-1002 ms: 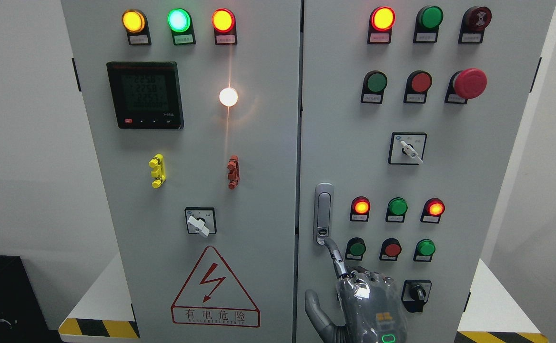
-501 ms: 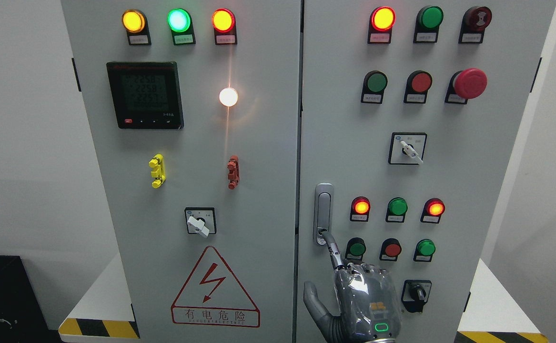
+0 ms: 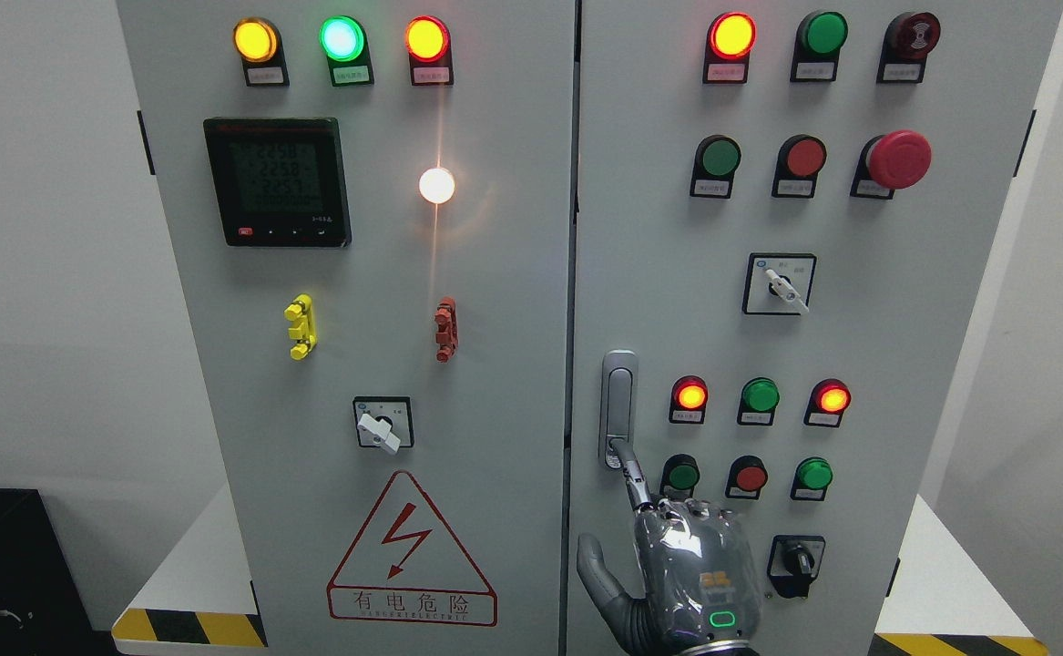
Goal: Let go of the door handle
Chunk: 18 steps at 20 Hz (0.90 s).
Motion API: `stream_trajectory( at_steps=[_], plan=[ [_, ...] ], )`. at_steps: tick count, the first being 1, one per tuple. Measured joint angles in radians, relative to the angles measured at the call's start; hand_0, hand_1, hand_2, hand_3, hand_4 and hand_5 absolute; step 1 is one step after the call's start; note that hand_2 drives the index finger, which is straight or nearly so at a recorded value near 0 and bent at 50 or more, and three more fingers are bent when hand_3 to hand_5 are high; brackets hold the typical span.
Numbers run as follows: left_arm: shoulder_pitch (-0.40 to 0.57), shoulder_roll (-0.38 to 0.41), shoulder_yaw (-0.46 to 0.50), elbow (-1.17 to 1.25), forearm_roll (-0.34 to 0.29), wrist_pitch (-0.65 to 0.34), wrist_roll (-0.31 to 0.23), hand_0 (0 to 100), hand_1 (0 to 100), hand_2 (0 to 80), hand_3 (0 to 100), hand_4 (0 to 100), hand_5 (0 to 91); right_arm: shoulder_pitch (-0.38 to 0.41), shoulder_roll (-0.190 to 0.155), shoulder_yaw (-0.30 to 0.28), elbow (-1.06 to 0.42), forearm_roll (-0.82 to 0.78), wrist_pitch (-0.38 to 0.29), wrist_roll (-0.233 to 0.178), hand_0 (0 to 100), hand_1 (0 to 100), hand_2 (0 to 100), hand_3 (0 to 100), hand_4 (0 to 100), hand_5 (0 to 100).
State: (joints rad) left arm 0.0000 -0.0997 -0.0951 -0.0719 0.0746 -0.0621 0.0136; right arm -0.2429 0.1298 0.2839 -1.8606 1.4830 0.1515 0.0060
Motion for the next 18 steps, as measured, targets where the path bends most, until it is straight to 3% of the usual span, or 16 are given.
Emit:
stream_trajectory(
  at_steps=[18],
  plan=[
    [0.000, 0.000, 0.000, 0.000, 0.000, 0.000, 0.000, 12, 56, 0.0, 0, 0, 0.0, -0.007, 0.001, 0.003, 0.017, 0.034, 0.012, 0.002, 54, 28, 0, 91, 88, 90]
  ],
)
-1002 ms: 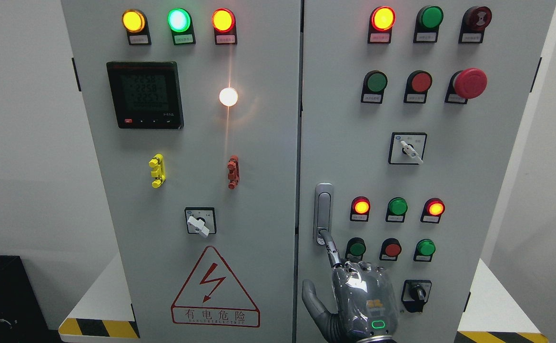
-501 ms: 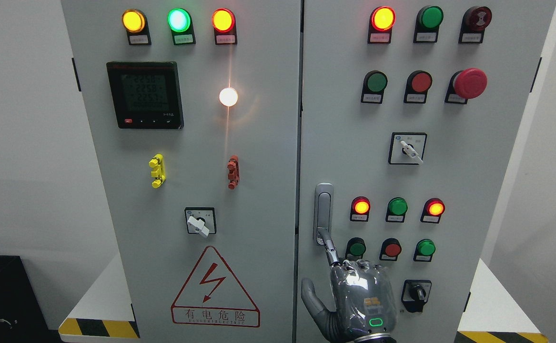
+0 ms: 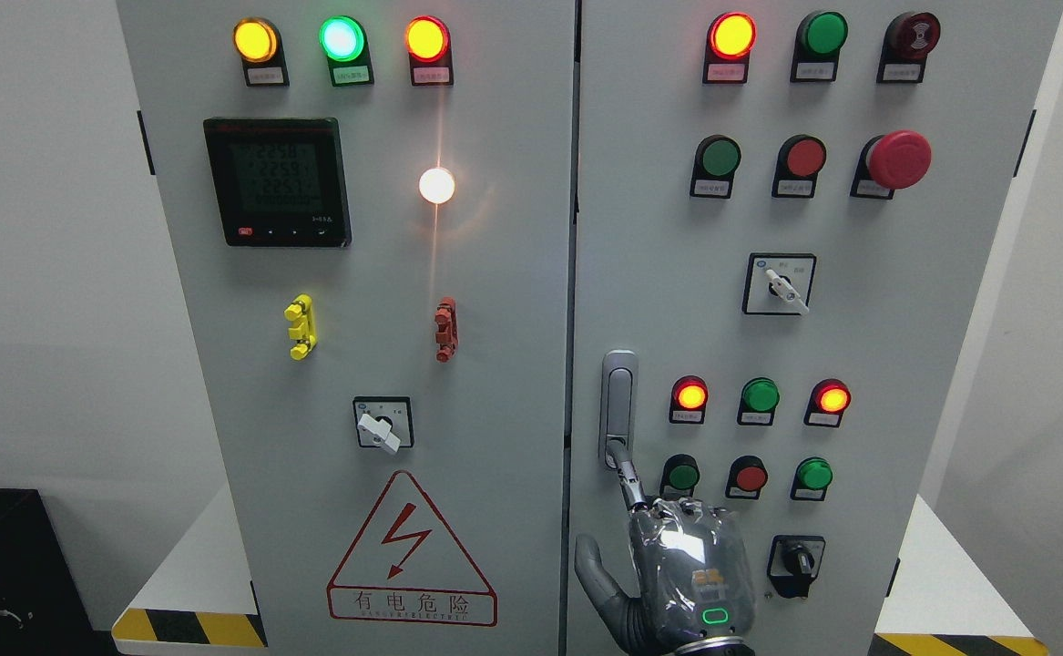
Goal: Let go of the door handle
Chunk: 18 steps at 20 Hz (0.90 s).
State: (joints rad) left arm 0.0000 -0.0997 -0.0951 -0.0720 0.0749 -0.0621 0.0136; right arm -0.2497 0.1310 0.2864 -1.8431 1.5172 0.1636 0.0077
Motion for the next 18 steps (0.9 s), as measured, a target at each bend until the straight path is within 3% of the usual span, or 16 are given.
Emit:
stream_trajectory(
  at_steps=[18],
  plan=[
    [0.000, 0.000, 0.000, 0.000, 0.000, 0.000, 0.000, 12, 56, 0.0, 0, 0, 0.0, -0.006, 0.000, 0.000, 0.013, 0.001, 0.009, 0.004, 54, 27, 0, 91, 87, 90]
  ],
)
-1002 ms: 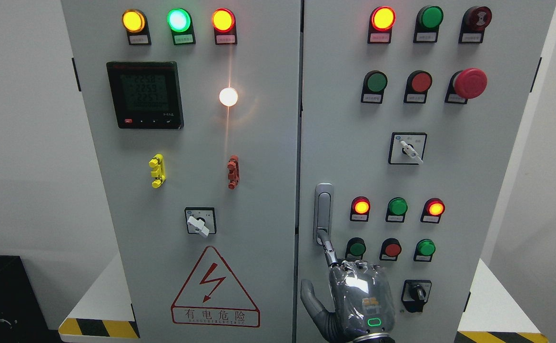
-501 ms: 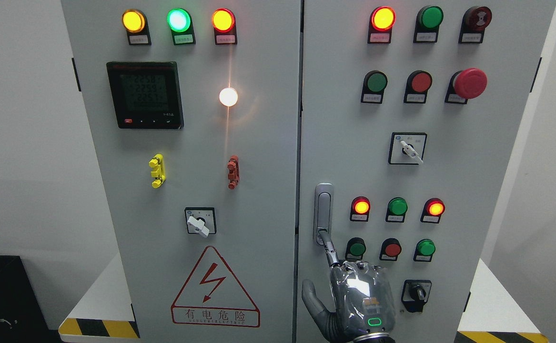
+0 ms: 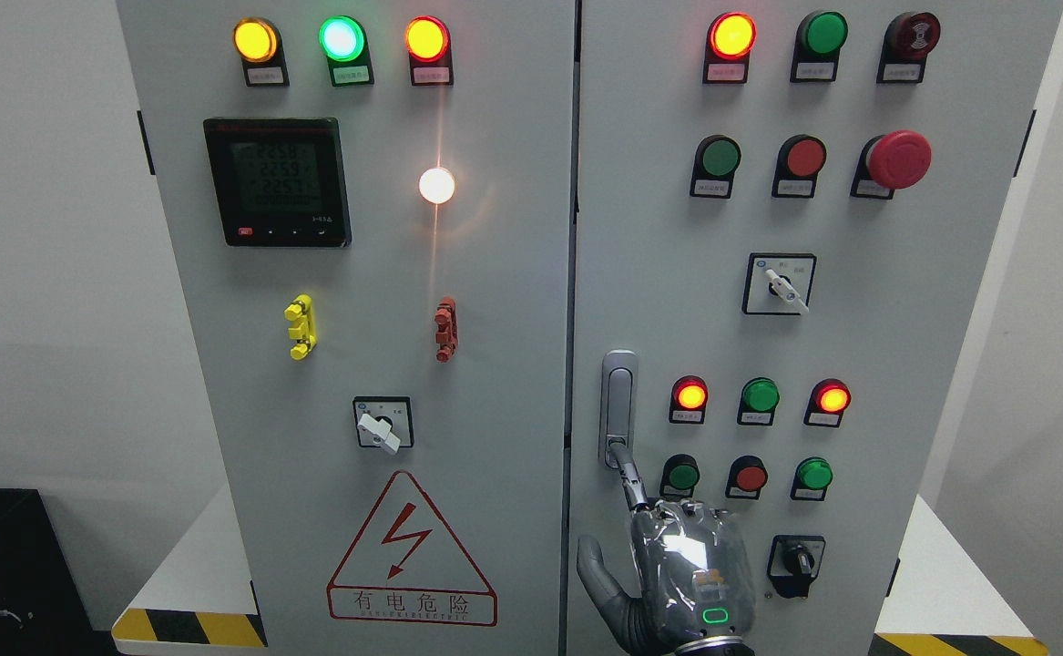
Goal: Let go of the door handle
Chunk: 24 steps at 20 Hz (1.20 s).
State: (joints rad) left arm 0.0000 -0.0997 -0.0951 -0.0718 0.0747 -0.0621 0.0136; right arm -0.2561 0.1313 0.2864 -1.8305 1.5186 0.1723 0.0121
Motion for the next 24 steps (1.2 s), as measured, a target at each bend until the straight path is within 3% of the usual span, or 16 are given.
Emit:
stream_trajectory(
  at_steps=[24],
  plan=[
    [0.000, 0.000, 0.000, 0.000, 0.000, 0.000, 0.000, 12, 56, 0.0, 0, 0, 0.0, -0.007, 0.002, 0.000, 0.015, 0.000, 0.000, 0.000, 54, 27, 0, 92, 89, 91]
  ],
)
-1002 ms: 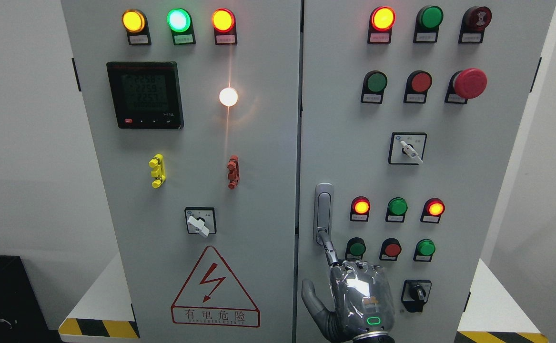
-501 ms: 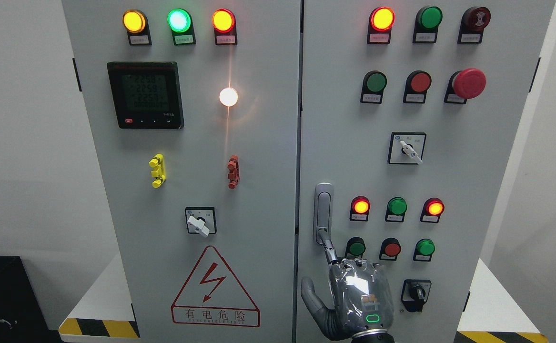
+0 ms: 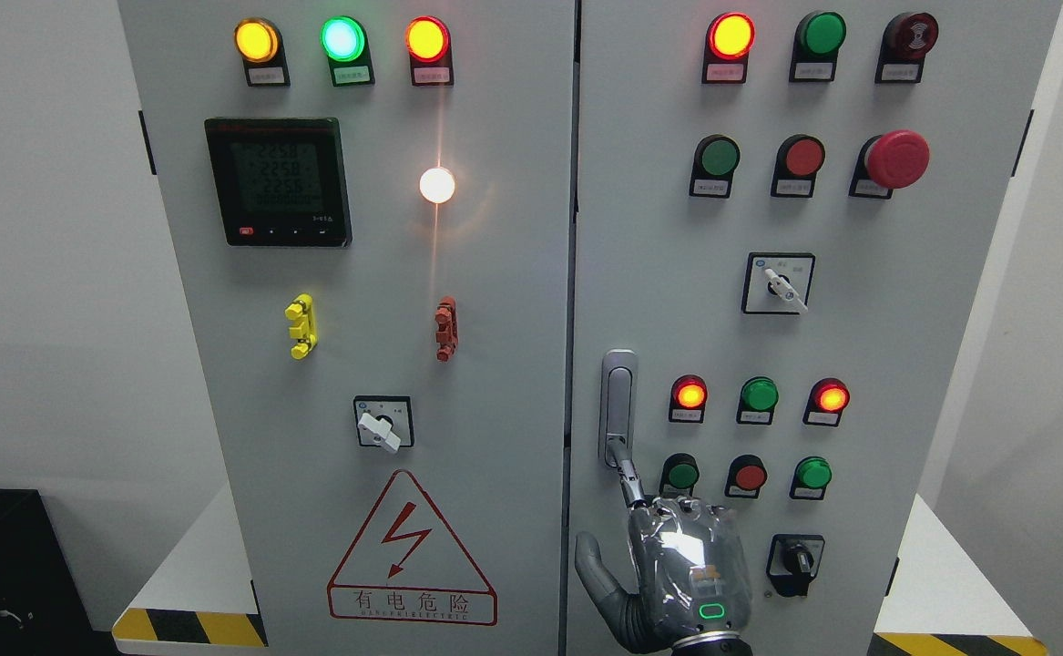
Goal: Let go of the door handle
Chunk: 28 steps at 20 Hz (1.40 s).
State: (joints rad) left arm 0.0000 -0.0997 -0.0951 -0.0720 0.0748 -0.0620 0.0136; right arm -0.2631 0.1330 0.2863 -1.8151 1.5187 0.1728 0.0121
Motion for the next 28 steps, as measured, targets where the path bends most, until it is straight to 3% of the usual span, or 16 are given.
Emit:
stream_trajectory(
  at_steps=[28],
  plan=[
    [0.000, 0.000, 0.000, 0.000, 0.000, 0.000, 0.000, 12, 56, 0.0, 0, 0, 0.0, 0.016, 0.000, -0.001, 0.006, 0.000, 0.000, 0.000, 54, 28, 1, 93, 90, 92]
  ],
)
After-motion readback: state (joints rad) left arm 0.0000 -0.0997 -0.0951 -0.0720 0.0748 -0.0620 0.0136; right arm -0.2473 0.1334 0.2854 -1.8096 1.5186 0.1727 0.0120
